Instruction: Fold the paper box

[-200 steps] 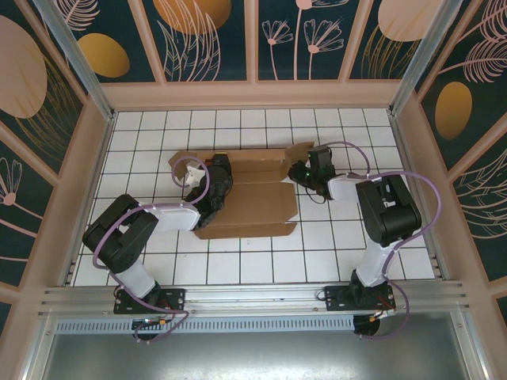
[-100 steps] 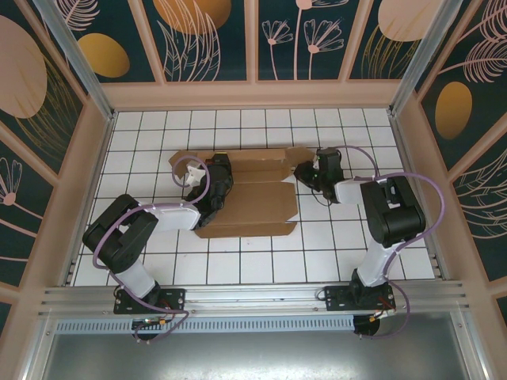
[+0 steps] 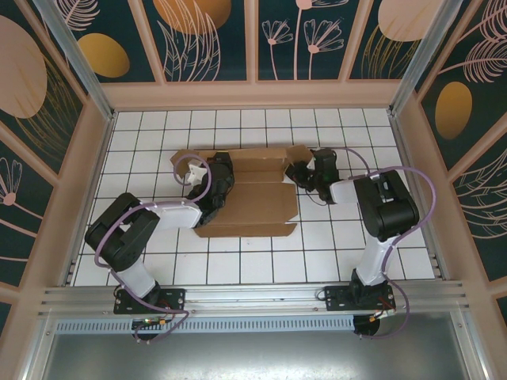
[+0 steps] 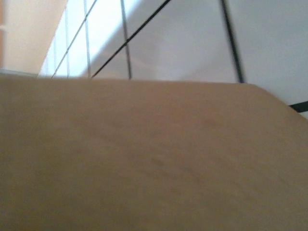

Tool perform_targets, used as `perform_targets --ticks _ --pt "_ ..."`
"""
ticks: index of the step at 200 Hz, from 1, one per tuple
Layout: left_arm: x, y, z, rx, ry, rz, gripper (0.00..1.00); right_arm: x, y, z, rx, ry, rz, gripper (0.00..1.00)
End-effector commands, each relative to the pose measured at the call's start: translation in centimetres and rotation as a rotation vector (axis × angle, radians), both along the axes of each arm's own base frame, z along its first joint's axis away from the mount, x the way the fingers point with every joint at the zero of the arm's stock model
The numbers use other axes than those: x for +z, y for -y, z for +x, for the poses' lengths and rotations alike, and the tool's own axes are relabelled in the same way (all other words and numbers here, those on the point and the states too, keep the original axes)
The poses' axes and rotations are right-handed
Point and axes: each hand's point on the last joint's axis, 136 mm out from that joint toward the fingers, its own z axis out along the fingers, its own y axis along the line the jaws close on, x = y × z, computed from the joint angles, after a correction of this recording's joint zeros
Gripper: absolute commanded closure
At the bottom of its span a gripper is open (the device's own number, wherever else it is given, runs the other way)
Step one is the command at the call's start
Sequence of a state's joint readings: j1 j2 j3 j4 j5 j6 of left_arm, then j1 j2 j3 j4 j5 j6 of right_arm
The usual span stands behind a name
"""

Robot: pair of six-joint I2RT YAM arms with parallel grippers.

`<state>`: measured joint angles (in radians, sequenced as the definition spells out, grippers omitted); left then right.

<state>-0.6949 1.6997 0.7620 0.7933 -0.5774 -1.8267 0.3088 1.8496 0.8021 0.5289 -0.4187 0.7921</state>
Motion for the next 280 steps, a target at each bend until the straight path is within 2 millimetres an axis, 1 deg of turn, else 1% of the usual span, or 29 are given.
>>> perform_targets --ticks 1,23,55,66,80,92,105,122,132,144,145,146,147,162,171,189,198,207,215,223,234,248,257,262,273,280 --pt "-3.1 1.1 -0.3 -0.053 -0.090 0.029 1.00 0.5 -2.1 0.2 0.057 0.007 0.055 0.78" --pt "-3.1 1.1 -0.4 -0.055 -0.093 0.023 1.00 -1.1 -2.7 0.3 0.074 -0.043 0.026 0.77" --pt "-3.4 1.3 -0.4 -0.063 -0.101 0.019 1.00 -3.6 -3.2 -0.4 0.086 -0.111 0.011 0.77" --pt "-3.4 1.3 -0.5 -0.064 -0.102 0.019 1.00 -4.0 -3.3 -0.5 0.089 -0.123 0.012 0.77" --pt "-3.6 1.1 -0.5 -0.056 -0.106 0.018 1.00 -3.5 -3.1 -0.4 0.085 -0.105 0.008 0.77" --pt "-3.6 0.8 -0.6 -0.040 -0.110 0.017 1.00 -2.0 -2.6 -0.2 0.085 -0.061 0.014 0.75" --pt "-3.6 0.4 -0.6 -0.023 -0.115 0.016 1.00 0.1 -1.9 -0.3 0.093 -0.005 0.011 0.70" --pt "-3.9 0.0 -0.8 -0.002 -0.129 0.012 1.00 2.5 -0.5 -1.2 0.106 0.052 -0.017 0.64" --pt "-3.8 -0.1 -0.7 0.006 -0.128 0.008 1.00 3.5 0.4 -2.0 0.111 0.072 -0.042 0.62" --pt "-3.8 -0.2 -0.6 0.013 -0.129 0.006 1.00 5.0 1.1 -3.1 0.131 0.108 -0.074 0.62" --pt "-3.8 -0.2 -0.6 0.014 -0.129 0.006 1.00 4.8 1.2 -3.1 0.132 0.105 -0.080 0.62" --pt "-3.7 -0.1 -0.6 0.014 -0.129 0.005 1.00 5.3 1.3 -3.2 0.134 0.115 -0.083 0.62" --pt "-3.8 -0.1 -0.6 0.014 -0.130 0.005 1.00 5.3 1.3 -3.4 0.136 0.115 -0.087 0.62" --pt "-3.7 0.0 -0.4 0.016 -0.133 0.001 1.00 6.9 2.2 -4.7 0.160 0.154 -0.158 0.65" --pt "-3.6 0.0 -0.3 0.017 -0.134 0.002 1.00 8.6 2.9 -5.2 0.158 0.209 -0.193 0.67" --pt "-3.8 0.3 -0.2 0.011 -0.149 0.000 1.00 12.8 5.3 -5.3 0.080 0.336 -0.229 0.70" --pt "-3.7 0.4 -0.1 0.009 -0.151 0.001 1.00 14.1 7.1 -4.7 0.009 0.363 -0.255 0.72" --pt "-3.6 0.5 0.0 0.006 -0.150 -0.003 1.00 14.6 9.0 -3.7 -0.073 0.367 -0.296 0.74" --pt "-3.6 0.6 0.1 0.004 -0.152 -0.004 1.00 14.4 10.8 -2.8 -0.146 0.348 -0.344 0.75" --pt "-3.5 0.8 0.1 -0.001 -0.153 -0.008 1.00 13.6 12.3 -1.8 -0.202 0.320 -0.392 0.76" --pt "-3.2 0.8 0.3 -0.004 -0.151 -0.010 1.00 11.9 13.6 -0.4 -0.218 0.273 -0.447 0.76" --pt "-2.8 1.0 0.5 -0.005 -0.148 -0.014 1.00 9.4 13.4 1.4 -0.142 0.243 -0.521 0.75" --pt "-2.6 1.0 0.6 -0.005 -0.145 -0.013 1.00 8.2 12.9 2.6 -0.079 0.225 -0.555 0.73" --pt "-2.6 1.0 0.7 -0.006 -0.147 -0.012 1.00 7.3 12.6 3.2 -0.038 0.210 -0.575 0.72" --pt "-2.6 1.1 0.7 -0.010 -0.152 -0.012 1.00 5.7 12.0 4.3 0.035 0.188 -0.605 0.70" --pt "-2.6 1.1 0.7 -0.014 -0.157 -0.013 1.00 5.2 11.4 5.0 0.075 0.196 -0.626 0.69"
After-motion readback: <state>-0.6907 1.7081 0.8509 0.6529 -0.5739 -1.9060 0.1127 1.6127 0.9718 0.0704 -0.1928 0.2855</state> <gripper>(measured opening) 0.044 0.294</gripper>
